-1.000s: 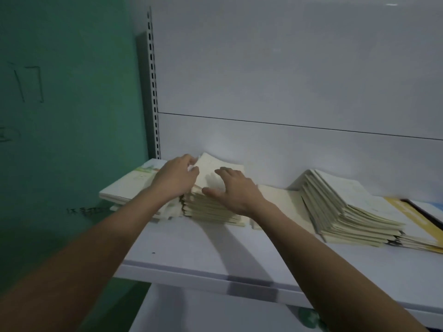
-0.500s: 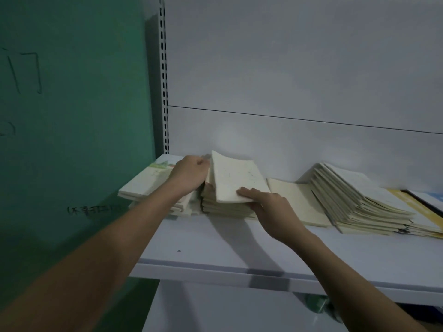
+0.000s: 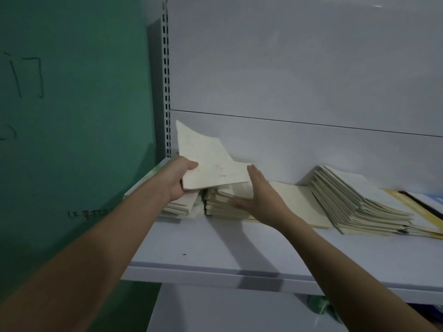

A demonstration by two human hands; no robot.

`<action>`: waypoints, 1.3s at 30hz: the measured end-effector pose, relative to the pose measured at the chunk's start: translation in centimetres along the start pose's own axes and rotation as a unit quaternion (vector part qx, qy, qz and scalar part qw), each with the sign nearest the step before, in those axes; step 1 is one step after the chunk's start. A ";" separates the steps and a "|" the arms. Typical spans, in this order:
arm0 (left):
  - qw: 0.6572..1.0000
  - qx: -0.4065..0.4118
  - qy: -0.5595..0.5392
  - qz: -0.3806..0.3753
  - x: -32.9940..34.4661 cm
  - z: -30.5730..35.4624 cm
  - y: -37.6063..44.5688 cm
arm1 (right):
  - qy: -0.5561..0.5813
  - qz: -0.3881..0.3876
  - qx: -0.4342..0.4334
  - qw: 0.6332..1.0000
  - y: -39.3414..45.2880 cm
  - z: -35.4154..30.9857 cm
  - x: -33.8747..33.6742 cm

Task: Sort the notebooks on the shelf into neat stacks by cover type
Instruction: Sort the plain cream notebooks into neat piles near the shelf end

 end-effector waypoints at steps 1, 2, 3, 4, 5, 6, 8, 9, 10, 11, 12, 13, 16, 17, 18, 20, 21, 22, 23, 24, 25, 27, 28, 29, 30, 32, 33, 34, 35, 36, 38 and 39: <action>1.000 0.003 -0.009 0.010 -0.6 0.0 0.2 | -0.055 -0.033 -0.013 0.998 0.0 0.2 0.7; 1.000 0.004 -0.016 0.016 -1.0 0.0 0.3 | -0.106 -0.037 -0.038 0.993 -0.1 0.1 1.3; 1.000 0.005 -0.020 0.022 -1.4 0.0 0.4 | -0.140 -0.002 -0.055 0.989 -0.4 -0.1 1.2; 0.999 0.005 -0.021 0.024 -1.7 0.0 0.4 | -0.150 0.049 -0.063 0.986 -0.8 -0.3 0.8; 0.999 0.005 -0.020 0.027 -1.9 0.0 0.4 | -0.159 0.099 -0.068 0.980 -1.3 -0.4 0.5; 0.999 0.005 -0.022 0.028 -2.2 0.0 0.3 | -0.172 0.131 -0.073 0.974 -1.6 -0.5 0.5; 0.999 0.005 -0.018 0.034 -2.8 0.1 0.2 | -0.166 0.164 -0.075 0.970 -1.9 -0.2 0.5; 0.999 0.006 -0.011 0.038 -3.2 0.2 0.2 | -0.135 0.180 -0.054 0.973 -1.8 0.4 0.2; 0.999 0.006 -0.005 0.044 -3.6 0.4 0.2 | -0.085 0.193 -0.029 0.977 -1.7 1.0 -0.3; 0.999 0.007 0.000 0.050 -4.0 0.6 0.2 | -0.028 0.209 -0.010 0.977 -1.5 1.4 -1.0; 0.998 0.007 0.005 0.057 -4.3 0.8 0.2 | 0.014 0.228 -0.003 0.974 -1.3 1.5 -1.7; 0.998 0.008 0.012 0.060 -4.5 0.9 0.2 | 0.049 0.253 -0.007 0.966 -1.2 1.3 -2.5; 0.999 -0.004 0.014 0.038 -3.7 0.4 0.3 | 0.086 0.300 -0.044 0.949 -1.0 -0.7 -4.2; 1.000 -0.012 0.012 0.022 -3.0 0.2 0.3 | 0.078 0.298 -0.058 0.950 -0.8 -1.6 -4.3; 1.000 -0.020 0.007 0.007 -2.3 -0.1 0.3 | 0.068 0.289 -0.076 0.952 -0.7 -2.7 -4.2; 0.999 -0.033 -0.009 -0.021 -1.0 -0.4 0.5 | 0.023 0.265 -0.131 0.955 -0.8 -5.1 -3.6; 0.999 -0.039 -0.019 -0.031 -0.6 -0.4 0.7 | -0.021 0.251 -0.166 0.954 -1.1 -6.3 -3.0; 0.998 -0.044 -0.027 -0.041 -0.4 -0.5 1.0 | -0.068 0.232 -0.205 0.949 -1.3 -7.3 -2.1; 0.997 -0.048 -0.029 -0.051 -0.3 -0.5 1.2 | -0.102 0.210 -0.241 0.942 -1.4 -7.9 -1.3; 0.997 -0.050 -0.024 -0.056 -0.4 -0.5 1.4 | -0.112 0.181 -0.263 0.941 -1.2 -8.2 -0.6; 0.997 -0.048 -0.022 -0.053 -0.7 -0.6 1.5 | -0.096 0.149 -0.267 0.947 -0.8 -8.1 -0.3; 0.998 -0.032 -0.040 -0.028 -1.8 -0.6 2.0 | 0.018 0.109 -0.206 0.972 0.1 -6.7 -0.6; 0.998 -0.021 -0.054 -0.015 -2.5 -0.6 2.1 | 0.091 0.116 -0.152 0.977 0.5 -5.5 -1.0; 0.998 -0.011 -0.065 0.002 -3.1 -0.5 2.3 | 0.151 0.135 -0.099 0.974 0.9 -4.2 -1.4; 0.997 -0.001 -0.074 0.018 -3.7 -0.3 2.4 | 0.185 0.145 -0.058 0.970 1.2 -2.9 -1.5; 0.994 0.016 -0.089 0.055 -4.8 0.2 2.8 | 0.168 0.086 -0.018 0.982 1.5 -1.1 -0.6; 0.993 0.023 -0.094 0.067 -5.2 0.5 3.0 | 0.115 0.027 -0.011 0.993 1.4 -0.6 0.4; 0.992 0.030 -0.094 0.076 -5.4 0.8 3.1 | 0.020 -0.022 -0.018 0.999 1.4 -0.1 1.5; 0.992 0.035 -0.091 0.082 -5.5 1.0 3.2 | -0.079 -0.040 -0.036 0.995 1.4 0.4 2.4; 0.992 0.038 -0.088 0.085 -5.5 1.1 3.3 | -0.146 -0.030 -0.055 0.987 1.2 0.7 3.0; 0.992 0.037 -0.088 0.085 -5.5 1.0 3.6 | -0.169 0.018 -0.071 0.983 0.5 0.7 3.1; 0.992 0.037 -0.088 0.082 -5.4 0.9 3.7 | -0.160 0.049 -0.084 0.982 0.1 0.4 2.7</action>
Point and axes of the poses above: each hand's wrist, its own y-axis towards the middle knuckle, its own x-axis out of the palm, z = x × y, the point moved 5 cm from there along y, towards the middle knuckle, and after that the axes turned 6 degrees about -z, right-handed, at the moved point
